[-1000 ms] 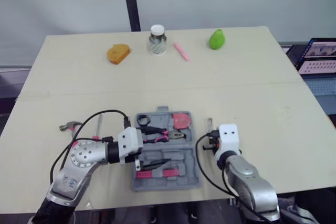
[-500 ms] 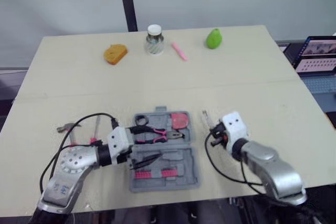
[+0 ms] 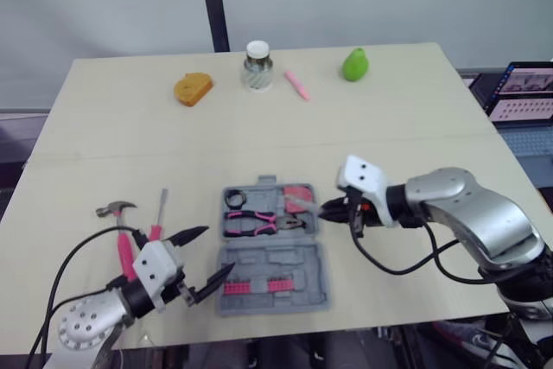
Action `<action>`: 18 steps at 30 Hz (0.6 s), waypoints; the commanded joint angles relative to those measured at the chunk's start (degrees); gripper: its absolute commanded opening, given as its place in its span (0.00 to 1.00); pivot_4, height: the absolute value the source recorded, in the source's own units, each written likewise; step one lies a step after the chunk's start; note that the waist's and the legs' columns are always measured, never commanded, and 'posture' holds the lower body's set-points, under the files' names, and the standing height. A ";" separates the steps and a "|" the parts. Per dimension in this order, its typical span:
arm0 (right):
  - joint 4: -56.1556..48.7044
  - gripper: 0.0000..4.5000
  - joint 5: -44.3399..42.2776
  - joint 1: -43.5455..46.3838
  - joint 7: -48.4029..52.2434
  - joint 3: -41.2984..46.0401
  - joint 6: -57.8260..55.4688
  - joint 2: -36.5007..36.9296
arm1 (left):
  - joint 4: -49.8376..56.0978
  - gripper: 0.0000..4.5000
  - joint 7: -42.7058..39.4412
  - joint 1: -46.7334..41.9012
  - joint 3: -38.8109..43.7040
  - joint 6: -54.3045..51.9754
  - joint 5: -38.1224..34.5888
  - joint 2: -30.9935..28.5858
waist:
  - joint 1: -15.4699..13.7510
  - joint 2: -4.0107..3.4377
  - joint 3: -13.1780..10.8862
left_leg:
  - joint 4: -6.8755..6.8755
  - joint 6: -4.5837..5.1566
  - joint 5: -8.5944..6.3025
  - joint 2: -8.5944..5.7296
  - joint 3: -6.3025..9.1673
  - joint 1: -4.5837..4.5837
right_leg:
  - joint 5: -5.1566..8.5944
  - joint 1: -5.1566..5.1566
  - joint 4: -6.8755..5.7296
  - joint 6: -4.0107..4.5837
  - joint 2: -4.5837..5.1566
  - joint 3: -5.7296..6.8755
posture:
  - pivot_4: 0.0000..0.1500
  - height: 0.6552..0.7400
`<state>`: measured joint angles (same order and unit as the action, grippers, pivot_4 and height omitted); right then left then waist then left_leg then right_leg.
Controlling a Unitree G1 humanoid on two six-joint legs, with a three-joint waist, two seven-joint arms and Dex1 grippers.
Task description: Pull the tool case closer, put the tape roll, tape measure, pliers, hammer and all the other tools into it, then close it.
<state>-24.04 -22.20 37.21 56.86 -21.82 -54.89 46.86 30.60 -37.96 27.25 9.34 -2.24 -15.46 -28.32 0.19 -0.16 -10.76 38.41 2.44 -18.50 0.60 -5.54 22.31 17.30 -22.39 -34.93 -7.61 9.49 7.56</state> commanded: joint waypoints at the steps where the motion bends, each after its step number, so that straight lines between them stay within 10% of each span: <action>1: 0.00 0.01 1.96 3.76 3.52 -3.54 2.78 -0.19 | 3.21 1.00 1.82 4.67 1.16 3.03 0.93 1.80 | -0.03 0.00 0.00 | 0.02 0.00 -0.01 0.00 0.00 0.00 | 0.00 0.00 0.00 0.00 0.01 -0.01 | 1.00 1.00; 18: 1.94 0.01 9.29 20.86 12.25 -21.63 -3.66 -4.25 | 6.20 1.00 5.95 16.20 -3.30 7.82 5.13 7.43 | 0.13 0.01 0.01 | 0.71 0.11 -0.59 0.19 -0.09 0.11 | 0.03 -0.06 0.09 0.06 0.09 0.02 | 1.00 1.00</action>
<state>-21.76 -13.71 56.42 67.17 -41.64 -57.54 42.51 35.36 -32.41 42.18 6.68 4.40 -10.83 -21.15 0.32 -0.16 -10.75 39.12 2.55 -19.09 0.80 -5.63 22.42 17.33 -22.46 -34.85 -7.55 9.57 7.58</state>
